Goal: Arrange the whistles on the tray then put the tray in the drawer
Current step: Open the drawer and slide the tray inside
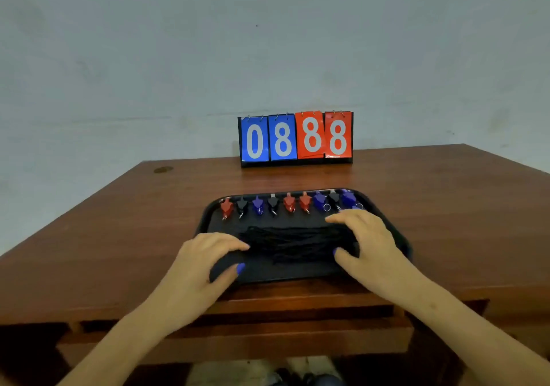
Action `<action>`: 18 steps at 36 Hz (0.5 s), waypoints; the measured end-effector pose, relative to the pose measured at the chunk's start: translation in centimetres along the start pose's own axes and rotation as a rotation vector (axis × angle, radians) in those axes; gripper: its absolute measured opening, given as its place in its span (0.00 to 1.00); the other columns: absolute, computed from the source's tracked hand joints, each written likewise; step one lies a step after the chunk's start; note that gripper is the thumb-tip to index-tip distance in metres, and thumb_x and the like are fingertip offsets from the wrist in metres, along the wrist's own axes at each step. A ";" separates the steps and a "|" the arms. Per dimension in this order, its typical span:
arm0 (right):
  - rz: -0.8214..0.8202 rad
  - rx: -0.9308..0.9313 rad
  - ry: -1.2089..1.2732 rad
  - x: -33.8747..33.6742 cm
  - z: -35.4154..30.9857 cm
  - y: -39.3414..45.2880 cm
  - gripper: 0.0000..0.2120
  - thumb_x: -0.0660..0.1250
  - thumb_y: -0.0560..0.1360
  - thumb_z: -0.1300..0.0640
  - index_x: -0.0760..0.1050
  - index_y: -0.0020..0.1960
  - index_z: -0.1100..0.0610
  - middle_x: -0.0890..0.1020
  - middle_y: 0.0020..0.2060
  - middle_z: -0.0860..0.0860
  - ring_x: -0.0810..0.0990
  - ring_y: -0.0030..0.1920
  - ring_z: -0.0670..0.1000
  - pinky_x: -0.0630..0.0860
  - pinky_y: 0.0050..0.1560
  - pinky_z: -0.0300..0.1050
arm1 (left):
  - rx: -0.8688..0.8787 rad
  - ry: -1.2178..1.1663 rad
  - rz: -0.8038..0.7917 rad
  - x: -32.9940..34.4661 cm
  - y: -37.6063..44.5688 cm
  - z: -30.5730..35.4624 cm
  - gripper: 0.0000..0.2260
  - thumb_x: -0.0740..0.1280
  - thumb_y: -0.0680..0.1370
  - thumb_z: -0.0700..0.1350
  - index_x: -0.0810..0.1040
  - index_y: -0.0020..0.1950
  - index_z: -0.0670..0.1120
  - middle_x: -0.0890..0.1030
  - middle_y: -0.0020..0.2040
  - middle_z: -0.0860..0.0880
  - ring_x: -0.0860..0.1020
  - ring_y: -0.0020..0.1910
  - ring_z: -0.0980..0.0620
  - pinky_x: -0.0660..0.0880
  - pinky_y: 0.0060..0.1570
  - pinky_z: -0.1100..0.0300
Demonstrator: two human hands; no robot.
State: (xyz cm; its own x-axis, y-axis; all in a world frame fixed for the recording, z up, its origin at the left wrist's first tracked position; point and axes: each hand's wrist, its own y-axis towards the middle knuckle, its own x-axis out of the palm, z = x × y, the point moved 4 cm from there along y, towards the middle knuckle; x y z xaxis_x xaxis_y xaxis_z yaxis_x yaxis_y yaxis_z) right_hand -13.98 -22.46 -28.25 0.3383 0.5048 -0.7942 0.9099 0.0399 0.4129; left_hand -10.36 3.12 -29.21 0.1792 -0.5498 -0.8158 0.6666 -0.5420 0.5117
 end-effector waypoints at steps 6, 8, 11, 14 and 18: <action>0.350 -0.453 -0.079 1.8 -3.5 -6.1 0.07 0.61 0.67 0.62 0.77 0.39 0.56 0.78 0.37 0.50 0.73 0.43 0.49 0.66 0.51 0.39 | 0.229 0.133 0.124 2.9 -5.7 3.1 0.12 0.52 0.80 0.50 0.74 0.54 0.50 0.79 0.44 0.53 0.72 0.46 0.56 0.63 0.53 0.66; 0.246 -0.558 -0.137 3.8 -3.7 -7.7 0.05 0.62 0.66 0.61 0.76 0.40 0.56 0.77 0.36 0.51 0.72 0.39 0.51 0.67 0.46 0.40 | 0.265 0.143 0.039 4.8 -7.3 3.1 0.10 0.55 0.80 0.49 0.74 0.54 0.49 0.80 0.44 0.52 0.73 0.45 0.55 0.67 0.49 0.64; 0.091 -0.486 -0.149 6.5 -2.7 -8.8 0.07 0.63 0.67 0.59 0.75 0.44 0.53 0.78 0.39 0.49 0.73 0.40 0.48 0.67 0.45 0.39 | 0.143 0.158 -0.119 7.3 -9.1 1.5 0.12 0.60 0.77 0.50 0.74 0.59 0.51 0.79 0.51 0.53 0.72 0.52 0.57 0.68 0.53 0.63; 0.009 -0.308 -0.149 8.3 -1.3 -9.4 0.11 0.60 0.69 0.56 0.76 0.50 0.52 0.78 0.44 0.47 0.76 0.44 0.47 0.66 0.48 0.37 | -0.036 0.270 -0.250 8.8 -10.2 -0.3 0.20 0.53 0.78 0.59 0.68 0.67 0.53 0.76 0.62 0.54 0.67 0.63 0.55 0.67 0.65 0.57; -0.073 -0.067 -0.148 10.3 0.9 -10.2 0.19 0.54 0.75 0.49 0.74 0.61 0.53 0.78 0.55 0.49 0.77 0.53 0.50 0.65 0.56 0.39 | -0.208 0.089 -0.267 9.0 -10.1 -0.6 0.37 0.35 0.72 0.70 0.64 0.72 0.54 0.69 0.68 0.56 0.64 0.69 0.53 0.54 0.69 0.59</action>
State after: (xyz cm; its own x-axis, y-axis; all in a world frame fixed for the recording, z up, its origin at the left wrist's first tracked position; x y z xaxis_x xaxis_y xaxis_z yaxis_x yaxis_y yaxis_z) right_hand -19.55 -18.43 -41.06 0.3085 0.3664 -0.8778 0.9168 0.1315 0.3771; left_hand -15.01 4.05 -41.84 0.0350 -0.3440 -0.9383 0.8299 -0.5131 0.2190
